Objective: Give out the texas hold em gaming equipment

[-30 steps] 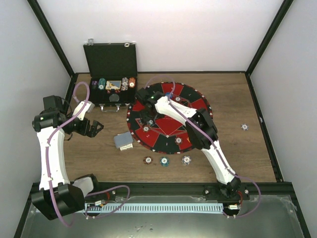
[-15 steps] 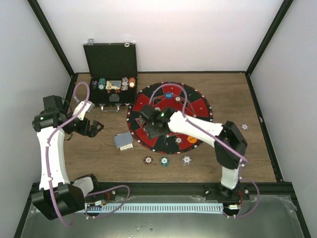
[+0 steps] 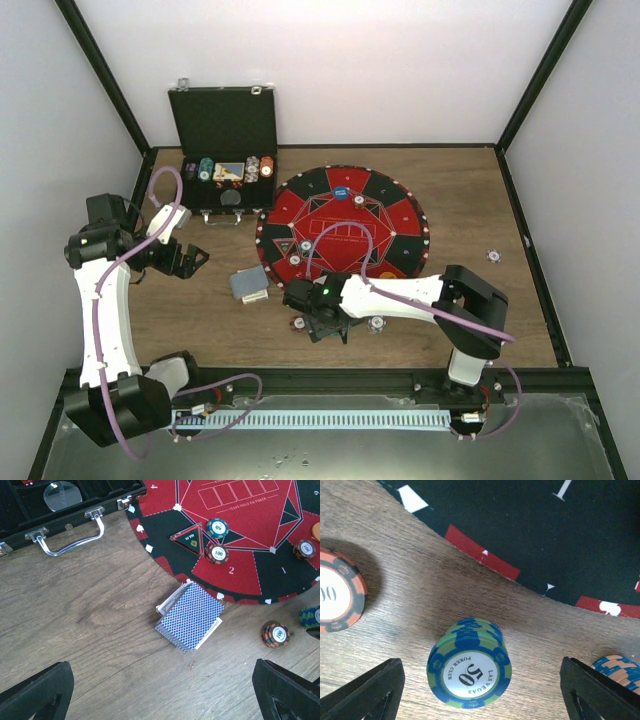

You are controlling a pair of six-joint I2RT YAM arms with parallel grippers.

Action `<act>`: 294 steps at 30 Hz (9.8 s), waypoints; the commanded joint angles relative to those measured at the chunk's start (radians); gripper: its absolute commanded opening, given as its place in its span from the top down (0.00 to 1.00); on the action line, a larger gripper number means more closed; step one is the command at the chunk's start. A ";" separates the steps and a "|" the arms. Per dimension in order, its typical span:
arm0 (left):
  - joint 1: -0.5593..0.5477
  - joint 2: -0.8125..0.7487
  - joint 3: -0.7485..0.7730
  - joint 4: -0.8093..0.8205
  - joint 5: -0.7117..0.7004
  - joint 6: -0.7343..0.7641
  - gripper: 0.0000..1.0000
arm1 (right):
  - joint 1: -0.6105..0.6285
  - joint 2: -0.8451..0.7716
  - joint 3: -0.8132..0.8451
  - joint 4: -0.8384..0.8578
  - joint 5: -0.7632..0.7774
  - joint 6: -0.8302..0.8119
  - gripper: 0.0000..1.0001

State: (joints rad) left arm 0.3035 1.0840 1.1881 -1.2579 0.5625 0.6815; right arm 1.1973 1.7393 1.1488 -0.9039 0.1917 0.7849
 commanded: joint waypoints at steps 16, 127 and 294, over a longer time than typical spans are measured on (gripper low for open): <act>0.005 -0.010 0.005 0.006 -0.002 0.011 0.00 | -0.015 0.013 -0.042 0.089 0.001 0.027 0.32; 0.005 0.070 0.030 0.033 0.072 -0.035 0.00 | -0.880 0.668 1.019 0.012 -0.052 -0.419 0.65; 0.002 0.031 0.070 0.046 0.005 -0.037 0.00 | -0.609 -0.010 -0.004 0.189 -0.008 -0.281 0.66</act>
State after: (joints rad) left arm 0.3031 1.1206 1.2255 -1.1995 0.5476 0.6331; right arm 0.6067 1.6802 1.1500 -0.7559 0.1955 0.5377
